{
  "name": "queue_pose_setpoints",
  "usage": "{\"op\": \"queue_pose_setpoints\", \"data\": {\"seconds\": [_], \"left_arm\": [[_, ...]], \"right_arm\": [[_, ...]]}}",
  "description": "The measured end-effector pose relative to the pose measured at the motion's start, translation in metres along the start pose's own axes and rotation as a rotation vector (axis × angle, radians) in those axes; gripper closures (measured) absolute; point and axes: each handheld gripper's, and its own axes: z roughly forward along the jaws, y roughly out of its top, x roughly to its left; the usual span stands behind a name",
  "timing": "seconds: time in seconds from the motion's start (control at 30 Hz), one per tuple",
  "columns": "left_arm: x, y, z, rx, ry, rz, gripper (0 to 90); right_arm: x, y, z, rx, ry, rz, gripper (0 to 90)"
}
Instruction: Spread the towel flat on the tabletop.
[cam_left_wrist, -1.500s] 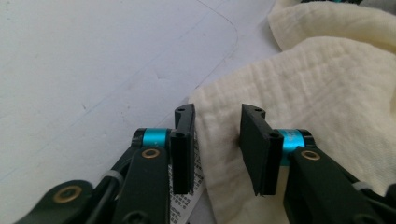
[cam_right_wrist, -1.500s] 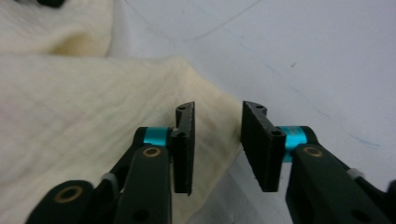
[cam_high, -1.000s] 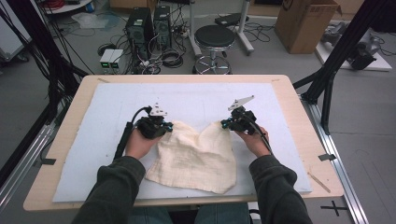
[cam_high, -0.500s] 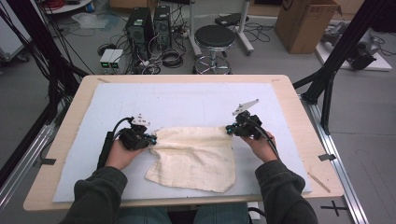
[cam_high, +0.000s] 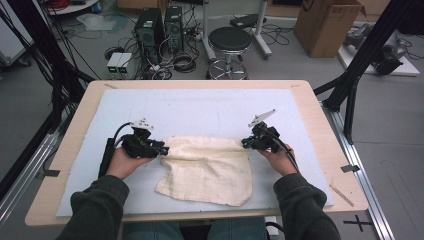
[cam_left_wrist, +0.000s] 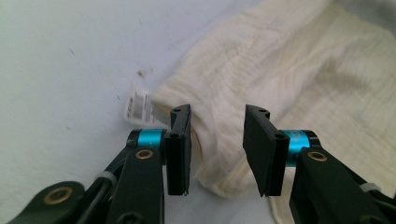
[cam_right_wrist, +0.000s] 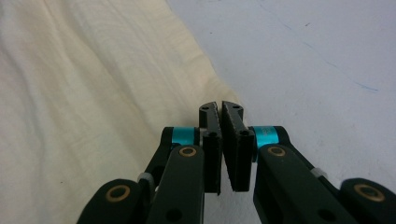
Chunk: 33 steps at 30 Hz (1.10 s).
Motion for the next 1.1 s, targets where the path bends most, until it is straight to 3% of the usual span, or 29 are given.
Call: {"op": "queue_pose_setpoints", "data": {"seconds": [0.07, 0.23, 0.4, 0.47, 0.53, 0.57, 0.6, 0.7, 0.83, 0.9, 0.97, 1.1], "left_arm": [[0.003, 0.007, -0.001, -0.001, 0.014, 0.004, 61.6], [0.012, 0.022, 0.004, -0.060, 0.042, -0.012, 57.4], [0.024, 0.027, 0.027, -0.034, 0.012, -0.051, 50.8], [0.026, 0.025, 0.036, 0.003, 0.003, -0.055, 52.2], [0.022, 0.022, 0.042, 0.065, -0.031, 0.001, 70.2], [0.016, 0.020, 0.043, 0.079, -0.024, 0.043, 80.9], [0.013, 0.020, 0.043, 0.076, -0.022, 0.058, 85.1], [0.000, 0.017, 0.042, 0.069, -0.009, 0.109, 86.2], [-0.012, 0.005, 0.044, 0.121, -0.021, 0.143, 86.2], [-0.015, -0.001, 0.045, 0.133, -0.039, 0.140, 86.0], [-0.016, -0.004, 0.047, 0.182, -0.054, 0.140, 84.3], [-0.015, -0.003, 0.049, 0.178, -0.070, 0.091, 74.2]], "right_arm": [[0.000, 0.000, 0.000, 0.000, 0.001, -0.005, 86.5], [-0.003, 0.000, 0.000, -0.010, -0.004, -0.006, 86.4], [-0.006, -0.001, 0.001, -0.011, 0.003, -0.003, 86.2], [-0.006, -0.001, 0.002, -0.017, 0.004, -0.001, 86.2], [-0.007, -0.001, 0.001, -0.022, 0.008, -0.001, 86.2], [-0.007, -0.001, 0.000, -0.023, 0.007, -0.001, 86.2], [-0.008, -0.002, -0.001, -0.029, 0.005, 0.000, 86.2], [-0.009, -0.002, -0.007, -0.050, -0.008, 0.005, 86.3], [-0.007, -0.003, -0.014, -0.064, -0.011, 0.011, 86.3], [-0.005, -0.004, -0.015, -0.064, -0.010, -0.003, 86.3], [-0.002, -0.005, -0.015, -0.054, -0.008, -0.005, 86.2], [-0.001, -0.007, -0.009, -0.030, -0.006, -0.003, 86.1]]}}
